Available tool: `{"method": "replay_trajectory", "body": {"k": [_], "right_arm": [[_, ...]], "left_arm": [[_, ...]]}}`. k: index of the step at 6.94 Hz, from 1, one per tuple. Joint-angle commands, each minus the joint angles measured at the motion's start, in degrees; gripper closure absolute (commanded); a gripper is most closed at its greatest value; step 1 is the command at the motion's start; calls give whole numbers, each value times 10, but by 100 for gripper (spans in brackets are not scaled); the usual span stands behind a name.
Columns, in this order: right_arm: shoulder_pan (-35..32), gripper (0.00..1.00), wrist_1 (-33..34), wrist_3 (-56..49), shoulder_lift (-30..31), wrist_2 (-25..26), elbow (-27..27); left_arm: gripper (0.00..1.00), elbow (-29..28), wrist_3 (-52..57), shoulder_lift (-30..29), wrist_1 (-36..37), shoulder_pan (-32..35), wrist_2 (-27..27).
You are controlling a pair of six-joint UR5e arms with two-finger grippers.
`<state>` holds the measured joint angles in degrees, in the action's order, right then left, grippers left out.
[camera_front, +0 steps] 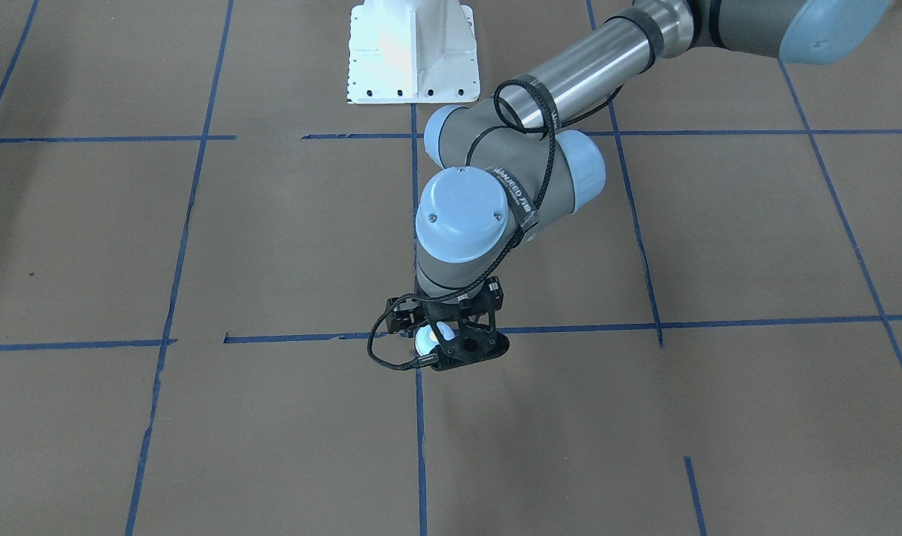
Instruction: Place and press bell with both arms
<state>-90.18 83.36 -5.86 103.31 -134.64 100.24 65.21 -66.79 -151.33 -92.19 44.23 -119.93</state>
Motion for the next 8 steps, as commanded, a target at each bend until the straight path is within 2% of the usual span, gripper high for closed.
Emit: {"method": "replay_trajectory", "body": {"k": [1,3,5,6,8], "right_arm": [[0,0,-17,1,0,-11,0],[3,0,-25,1,-3,-18,0],[20,0,-65,1,-7,-38,4],[33,0,-74,15,-25,-60,13],[114,0,-71,154,-94,-55,28]], "left_arm": [[0,227,129,146,101,30,-3],[0,363,243,316,99,86,-6],[0,402,397,427,99,175,-12],[0,414,486,490,95,226,-34],[0,401,656,590,77,333,-47]]}}
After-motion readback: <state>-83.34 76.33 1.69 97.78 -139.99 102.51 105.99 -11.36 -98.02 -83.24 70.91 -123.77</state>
